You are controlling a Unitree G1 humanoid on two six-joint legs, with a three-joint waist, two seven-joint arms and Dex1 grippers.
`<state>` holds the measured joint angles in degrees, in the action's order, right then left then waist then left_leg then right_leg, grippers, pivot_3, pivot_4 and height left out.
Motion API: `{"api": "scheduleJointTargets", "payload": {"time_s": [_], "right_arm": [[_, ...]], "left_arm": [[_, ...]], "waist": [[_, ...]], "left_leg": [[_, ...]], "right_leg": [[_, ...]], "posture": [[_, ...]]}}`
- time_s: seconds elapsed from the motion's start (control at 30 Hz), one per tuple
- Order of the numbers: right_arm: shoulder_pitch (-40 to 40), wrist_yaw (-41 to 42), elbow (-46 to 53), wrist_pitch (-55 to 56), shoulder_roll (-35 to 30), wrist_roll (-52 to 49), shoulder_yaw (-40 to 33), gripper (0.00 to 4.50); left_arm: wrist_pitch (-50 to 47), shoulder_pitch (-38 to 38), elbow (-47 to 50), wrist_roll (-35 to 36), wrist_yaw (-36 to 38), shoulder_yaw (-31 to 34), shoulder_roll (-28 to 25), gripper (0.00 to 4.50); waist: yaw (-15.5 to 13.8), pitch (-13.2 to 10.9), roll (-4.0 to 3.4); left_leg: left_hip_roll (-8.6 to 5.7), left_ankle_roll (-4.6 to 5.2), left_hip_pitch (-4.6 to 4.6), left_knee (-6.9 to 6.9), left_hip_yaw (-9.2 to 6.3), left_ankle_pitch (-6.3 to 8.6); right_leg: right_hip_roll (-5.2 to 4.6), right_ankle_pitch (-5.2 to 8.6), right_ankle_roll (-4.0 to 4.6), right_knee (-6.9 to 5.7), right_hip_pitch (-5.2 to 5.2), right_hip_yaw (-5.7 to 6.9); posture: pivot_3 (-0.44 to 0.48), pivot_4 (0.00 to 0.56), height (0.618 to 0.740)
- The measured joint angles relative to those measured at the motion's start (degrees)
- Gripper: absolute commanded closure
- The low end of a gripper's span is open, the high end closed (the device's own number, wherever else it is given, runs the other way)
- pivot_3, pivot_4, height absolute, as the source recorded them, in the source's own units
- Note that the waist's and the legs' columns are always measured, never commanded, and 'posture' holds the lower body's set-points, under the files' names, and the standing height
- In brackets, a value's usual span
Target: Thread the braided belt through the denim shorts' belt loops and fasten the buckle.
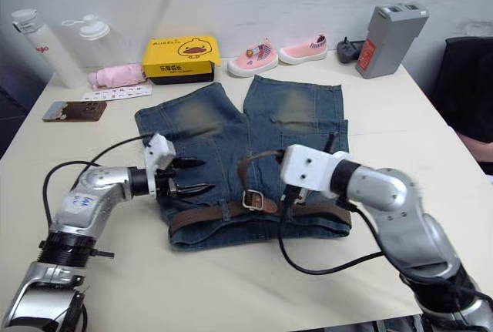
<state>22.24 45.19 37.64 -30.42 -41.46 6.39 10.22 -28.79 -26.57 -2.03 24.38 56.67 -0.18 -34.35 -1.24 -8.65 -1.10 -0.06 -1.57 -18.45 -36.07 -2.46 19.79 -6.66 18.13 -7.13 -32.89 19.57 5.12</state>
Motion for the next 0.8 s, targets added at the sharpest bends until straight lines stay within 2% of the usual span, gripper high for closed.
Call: {"api": "scheduleJointTargets", "payload": {"time_s": [0.17, 0.23, 0.3, 0.47, 0.57, 0.73, 0.8], "right_arm": [[1.2, -2.1, -1.9, -0.5, 0.0, 3.8, 2.8, 4.50], [1.5, -2.4, -2.6, -1.1, 0.3, 5.0, 3.9, 4.50], [2.5, -2.5, -2.5, -1.3, 1.4, 5.2, 5.1, 4.50], [2.8, -2.5, -2.4, -2.3, 1.7, 5.5, 5.5, 4.50], [3.3, -2.4, -2.2, -3.4, 1.8, 5.4, 5.5, 4.50], [3.3, -2.2, -2.2, -5.0, 1.9, 5.5, 5.5, 4.50], [3.3, -2.2, -2.1, -5.3, 1.9, 5.4, 5.5, 4.50]], "left_arm": [[-4.7, 1.7, 7.9, 4.6, 0.1, 1.9, -0.2, 0.04], [-5.1, 2.1, 11.2, 5.0, -2.8, 1.5, 2.7, 0.04], [-1.9, 2.0, 12.5, 1.7, -7.4, -0.9, 7.1, 0.04], [0.5, 1.8, 12.3, -1.1, -11.7, -3.3, 11.3, 0.04], [3.3, 0.5, 11.1, -4.3, -14.6, -4.7, 12.6, 0.79], [4.5, 0.5, 10.2, -4.5, -15.2, -4.9, 13.6, 2.99], [4.5, 0.6, 10.2, -4.6, -15.2, -4.9, 13.5, 3.73]], "waist": [[0.0, 0.0, -0.05], [-0.2, 0.0, -0.04], [-0.3, 0.0, -0.01], [-0.2, 0.0, 0.11], [0.0, 0.0, 0.07], [-0.1, 0.0, 0.08], [-0.1, 0.0, 0.08]], "left_leg": [[0.00, 0.00, 0.06, 0.01, 0.00, 0.00], [-0.02, 0.00, 0.03, -0.01, -0.01, 0.00], [-0.08, 0.01, 0.03, -0.02, 0.00, 0.00], [-0.05, 0.00, 0.02, -0.03, 0.03, -0.01], [-0.01, -0.02, 0.08, -0.02, 0.08, -0.03], [-0.02, -0.01, 0.05, -0.03, 0.07, -0.04], [-0.02, -0.01, 0.04, -0.04, 0.07, -0.03]], "right_leg": [[0.02, 0.00, 0.00, 0.00, -0.03, -0.04], [0.01, 0.00, 0.00, 0.02, -0.03, -0.03], [-0.03, 0.00, -0.01, 0.07, -0.09, -0.01], [0.02, 0.00, -0.01, 0.05, -0.07, 0.00], [0.07, 0.00, -0.01, 0.05, -0.08, -0.05], [0.04, 0.00, 0.00, 0.06, -0.07, -0.02], [0.04, 0.00, -0.01, 0.06, -0.07, -0.02]], "posture": [[0.000, 0.150, 0.712], [0.000, 0.150, 0.712], [0.000, 0.150, 0.712], [0.000, 0.150, 0.712], [0.000, 0.150, 0.712], [0.000, 0.150, 0.712], [0.000, 0.150, 0.712]]}}
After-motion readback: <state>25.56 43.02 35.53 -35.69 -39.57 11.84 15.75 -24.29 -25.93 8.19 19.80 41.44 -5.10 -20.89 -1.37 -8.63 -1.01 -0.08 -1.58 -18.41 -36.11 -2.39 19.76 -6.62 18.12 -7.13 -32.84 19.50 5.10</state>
